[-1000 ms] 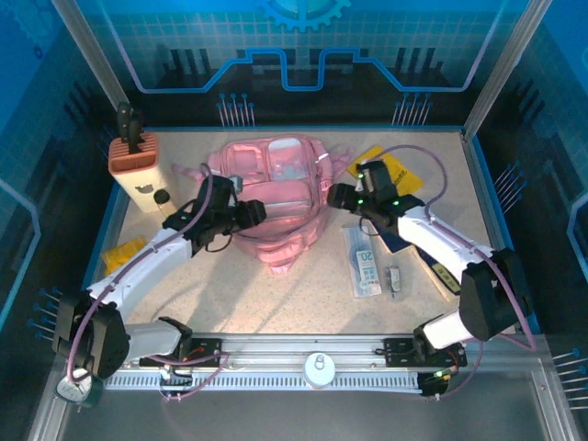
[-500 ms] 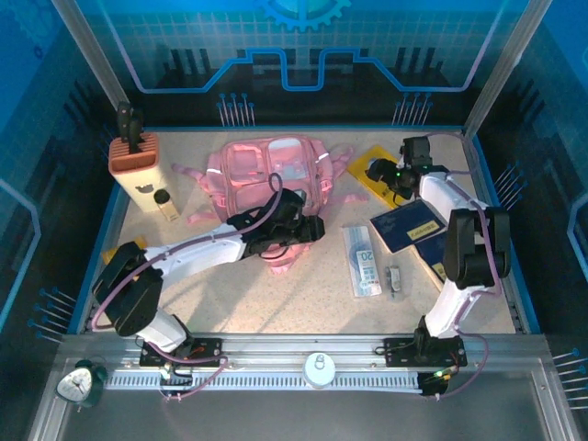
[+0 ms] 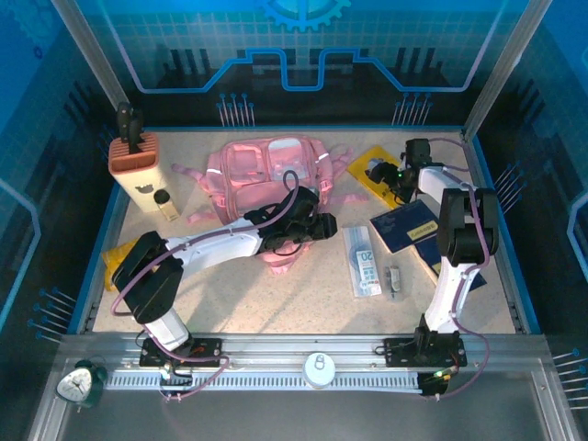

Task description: Pack the student bag

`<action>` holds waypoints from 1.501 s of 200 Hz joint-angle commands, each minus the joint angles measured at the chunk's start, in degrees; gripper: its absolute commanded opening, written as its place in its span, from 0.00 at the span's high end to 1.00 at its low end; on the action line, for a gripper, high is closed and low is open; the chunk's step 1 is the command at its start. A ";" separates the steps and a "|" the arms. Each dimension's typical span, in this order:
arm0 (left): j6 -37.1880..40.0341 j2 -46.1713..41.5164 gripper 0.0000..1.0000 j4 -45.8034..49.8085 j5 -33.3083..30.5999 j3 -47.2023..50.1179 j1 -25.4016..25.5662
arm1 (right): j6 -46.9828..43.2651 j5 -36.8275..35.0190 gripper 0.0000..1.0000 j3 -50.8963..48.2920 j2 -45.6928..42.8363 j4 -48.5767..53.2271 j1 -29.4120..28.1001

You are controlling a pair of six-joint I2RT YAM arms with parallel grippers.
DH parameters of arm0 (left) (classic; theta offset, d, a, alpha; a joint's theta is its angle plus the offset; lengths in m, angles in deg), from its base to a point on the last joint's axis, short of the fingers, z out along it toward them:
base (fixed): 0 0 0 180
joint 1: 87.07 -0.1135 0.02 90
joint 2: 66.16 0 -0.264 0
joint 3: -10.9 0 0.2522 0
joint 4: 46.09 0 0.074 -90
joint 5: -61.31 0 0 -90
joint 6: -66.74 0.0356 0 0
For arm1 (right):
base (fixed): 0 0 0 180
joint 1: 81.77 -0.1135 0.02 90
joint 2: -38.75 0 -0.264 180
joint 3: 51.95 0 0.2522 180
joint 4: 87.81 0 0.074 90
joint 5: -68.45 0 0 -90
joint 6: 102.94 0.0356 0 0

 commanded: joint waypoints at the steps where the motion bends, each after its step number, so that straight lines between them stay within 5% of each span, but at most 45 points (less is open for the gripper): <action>1: -0.92 0.59 0.49 0.71 -2.21 -2.30 0.34 | 1.47 2.40 0.14 -1.79 -0.31 -0.03 -0.68; 83: -0.65 -2.39 0.48 0.99 -6.10 0.20 0.00 | 6.68 5.60 0.15 -12.15 -6.81 -5.90 -4.35; 157: -1.02 -4.87 0.47 0.80 -6.91 1.83 -1.27 | 16.73 7.10 0.16 -24.69 -17.58 -16.99 -17.12; 236: -3.59 -0.07 0.48 -2.96 -4.04 -0.44 -0.19 | 2.45 1.86 0.15 -11.99 -11.85 -2.52 -4.08; 300: -5.19 3.14 0.48 -4.00 -3.26 -2.23 0.25 | 0.21 3.05 0.13 -5.30 -3.14 3.14 -3.03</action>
